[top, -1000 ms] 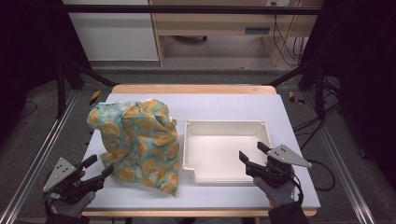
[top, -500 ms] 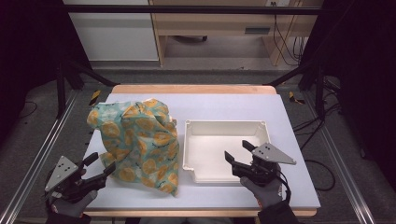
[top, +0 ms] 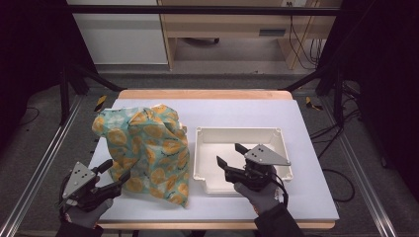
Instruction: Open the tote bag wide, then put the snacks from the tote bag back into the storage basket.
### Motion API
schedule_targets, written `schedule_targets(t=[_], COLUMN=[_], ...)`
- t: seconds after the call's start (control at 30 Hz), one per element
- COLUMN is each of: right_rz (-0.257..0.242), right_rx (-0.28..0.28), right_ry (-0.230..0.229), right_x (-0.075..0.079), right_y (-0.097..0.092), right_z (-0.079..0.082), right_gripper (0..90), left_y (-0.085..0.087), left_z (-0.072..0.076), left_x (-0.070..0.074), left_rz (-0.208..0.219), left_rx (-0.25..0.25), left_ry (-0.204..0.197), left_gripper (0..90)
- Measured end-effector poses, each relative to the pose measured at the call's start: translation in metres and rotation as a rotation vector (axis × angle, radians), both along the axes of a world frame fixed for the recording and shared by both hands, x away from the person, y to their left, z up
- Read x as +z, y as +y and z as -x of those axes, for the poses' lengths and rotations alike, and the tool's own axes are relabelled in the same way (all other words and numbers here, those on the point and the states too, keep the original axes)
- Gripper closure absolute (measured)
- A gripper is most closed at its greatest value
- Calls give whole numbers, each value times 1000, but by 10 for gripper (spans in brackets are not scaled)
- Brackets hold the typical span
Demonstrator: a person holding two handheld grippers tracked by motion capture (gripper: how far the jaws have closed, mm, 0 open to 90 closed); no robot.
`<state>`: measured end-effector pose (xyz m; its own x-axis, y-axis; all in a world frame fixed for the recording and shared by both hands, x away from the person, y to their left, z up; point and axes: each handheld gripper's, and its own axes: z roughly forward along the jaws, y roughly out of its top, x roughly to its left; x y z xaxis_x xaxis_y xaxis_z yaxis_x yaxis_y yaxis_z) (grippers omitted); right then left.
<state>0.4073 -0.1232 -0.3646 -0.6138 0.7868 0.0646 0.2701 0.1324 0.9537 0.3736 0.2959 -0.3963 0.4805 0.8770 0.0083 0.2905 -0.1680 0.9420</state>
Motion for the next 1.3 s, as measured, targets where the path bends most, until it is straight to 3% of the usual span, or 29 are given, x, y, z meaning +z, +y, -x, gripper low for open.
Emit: schedule_targets(t=[0.4, 0.43, 0.53, 0.67, 0.77, 0.97, 1.03, 1.07, 1.23, 1.3], right_rz=[-4, -6, -1, -11, -9, -11, -13, -17, -29, -18], right_rx=[68, 83, 102, 123, 143, 164, 165, 168, 175, 187], right_ry=[0, 6, 6, 4, -2, -8, -4, 5, 14, 21], right_x=[8, 8, 8, 10, 14, 16, 15, 16, 18, 19], right_y=[37, 44, 54, 66, 79, 100, 102, 106, 110, 114], right_z=[-6, -7, -9, -11, -13, -17, -19, -21, -24, -25], right_gripper=[316, 318, 322, 341, 357, 445, 463, 517, 604, 677], left_y=[-10, -10, -11, -9, -7, -6, -5, -5, -5, -5], left_z=[-6, -7, -8, -8, -8, -8, -8, -8, -7, -6], left_x=[1, 0, -4, -5, -5, -6, -6, -6, -5, -5], left_rz=[-6, -9, -23, -14, -8, -9, -5, 1, 11, 13], left_rx=[28, 29, 29, 34, 37, 15, 11, 7, -9, -15], left_ry=[5, 11, 25, 33, 34, 56, 59, 60, 62, 65], left_gripper=[428, 487, 546, 634, 751, 894, 897, 899, 900, 900])
